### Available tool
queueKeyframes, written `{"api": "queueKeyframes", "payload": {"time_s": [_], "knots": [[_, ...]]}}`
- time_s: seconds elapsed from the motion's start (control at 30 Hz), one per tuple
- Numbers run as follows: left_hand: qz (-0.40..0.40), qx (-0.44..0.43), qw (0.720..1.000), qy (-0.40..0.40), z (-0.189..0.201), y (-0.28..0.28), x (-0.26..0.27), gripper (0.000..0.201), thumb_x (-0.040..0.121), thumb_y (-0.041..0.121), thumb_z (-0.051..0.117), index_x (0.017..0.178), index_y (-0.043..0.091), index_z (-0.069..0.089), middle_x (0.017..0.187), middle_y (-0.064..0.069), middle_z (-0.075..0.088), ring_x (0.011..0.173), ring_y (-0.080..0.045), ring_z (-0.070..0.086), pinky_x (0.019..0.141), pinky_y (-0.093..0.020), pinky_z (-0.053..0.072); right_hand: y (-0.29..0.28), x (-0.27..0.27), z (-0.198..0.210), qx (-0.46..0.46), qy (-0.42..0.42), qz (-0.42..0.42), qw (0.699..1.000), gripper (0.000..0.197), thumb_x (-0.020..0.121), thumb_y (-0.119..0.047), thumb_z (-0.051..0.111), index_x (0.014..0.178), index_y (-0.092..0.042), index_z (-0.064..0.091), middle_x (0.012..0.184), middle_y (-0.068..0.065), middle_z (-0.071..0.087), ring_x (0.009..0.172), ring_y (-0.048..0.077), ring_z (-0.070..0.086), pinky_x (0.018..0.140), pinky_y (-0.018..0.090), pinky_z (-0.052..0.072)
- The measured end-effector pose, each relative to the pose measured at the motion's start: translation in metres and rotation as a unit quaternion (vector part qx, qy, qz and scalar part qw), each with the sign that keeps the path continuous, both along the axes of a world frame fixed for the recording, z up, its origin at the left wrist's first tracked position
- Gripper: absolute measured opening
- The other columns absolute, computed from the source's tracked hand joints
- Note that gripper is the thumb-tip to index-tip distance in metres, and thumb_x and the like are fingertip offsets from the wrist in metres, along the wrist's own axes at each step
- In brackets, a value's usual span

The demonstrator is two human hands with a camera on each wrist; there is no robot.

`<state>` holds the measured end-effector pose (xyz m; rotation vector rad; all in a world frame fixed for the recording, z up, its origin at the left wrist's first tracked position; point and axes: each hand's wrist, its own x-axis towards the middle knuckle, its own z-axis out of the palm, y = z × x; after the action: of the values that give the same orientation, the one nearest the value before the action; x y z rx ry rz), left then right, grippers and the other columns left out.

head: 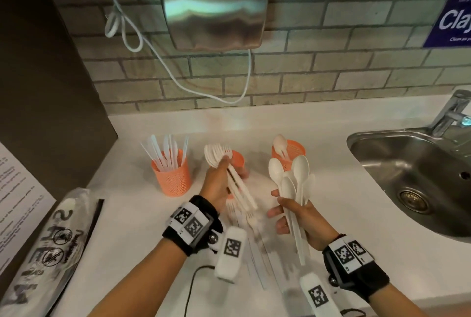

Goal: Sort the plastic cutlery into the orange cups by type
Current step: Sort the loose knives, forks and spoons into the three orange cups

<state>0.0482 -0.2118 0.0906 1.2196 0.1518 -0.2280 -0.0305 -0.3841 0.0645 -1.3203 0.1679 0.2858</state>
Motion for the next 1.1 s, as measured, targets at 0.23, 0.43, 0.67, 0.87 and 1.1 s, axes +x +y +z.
{"api": "queueKeyframes", "payload": {"time_s": [0.23,0.43,0.67,0.87,1.1], "knots": [[0.089,0.088,0.984,-0.123,0.031,0.012,0.07,0.024,0.095,0.019,0.047,0.072,0.015,0.053,0.044,0.008,0.044,0.046,-0.01,0.044,0.057,-0.023,0.039,-0.017,0.002,-0.001,0.011,0.028,-0.04,0.999,0.017,0.085,-0.027,0.057,0.093,-0.013,0.056,0.045,-0.002,0.039,0.031,0.006,0.026,0.033,0.014,0.024],[0.025,0.128,0.978,-0.166,0.019,-0.001,0.099,0.021,0.095,0.009,0.045,0.081,0.018,0.058,0.065,-0.002,0.057,0.07,-0.014,0.053,0.073,-0.024,0.042,-0.028,0.002,-0.001,0.033,0.027,-0.038,0.998,0.021,0.09,-0.033,0.047,0.089,-0.012,0.05,0.043,-0.004,0.033,0.032,0.006,0.023,0.033,0.015,0.023],[-0.066,0.17,0.974,-0.136,-0.018,-0.008,0.101,0.024,0.088,-0.007,0.05,0.089,0.014,0.061,0.068,-0.001,0.068,0.072,-0.012,0.065,0.074,-0.026,0.049,-0.041,0.002,0.0,-0.005,0.018,-0.046,0.999,0.032,0.088,-0.044,0.045,0.09,-0.012,0.049,0.046,-0.003,0.035,0.033,0.007,0.026,0.035,0.016,0.025],[-0.011,0.242,0.953,-0.182,-0.016,-0.012,0.099,0.022,0.08,-0.006,0.064,0.09,0.014,0.063,0.087,-0.001,0.066,0.081,-0.004,0.063,0.092,-0.031,0.048,-0.043,0.005,0.001,-0.05,-0.001,-0.055,0.997,0.039,0.08,-0.051,0.058,0.087,-0.013,0.052,0.048,-0.002,0.04,0.038,0.009,0.034,0.036,0.018,0.028],[0.0,0.277,0.919,-0.281,0.009,0.003,0.061,0.023,0.09,0.002,0.053,0.107,0.013,0.064,0.115,-0.003,0.066,0.116,-0.009,0.056,0.099,-0.023,0.039,-0.039,0.013,0.002,-0.048,-0.025,-0.058,0.997,0.023,0.088,-0.034,0.053,0.083,-0.012,0.05,0.05,0.001,0.045,0.037,0.011,0.035,0.038,0.02,0.032]]}}
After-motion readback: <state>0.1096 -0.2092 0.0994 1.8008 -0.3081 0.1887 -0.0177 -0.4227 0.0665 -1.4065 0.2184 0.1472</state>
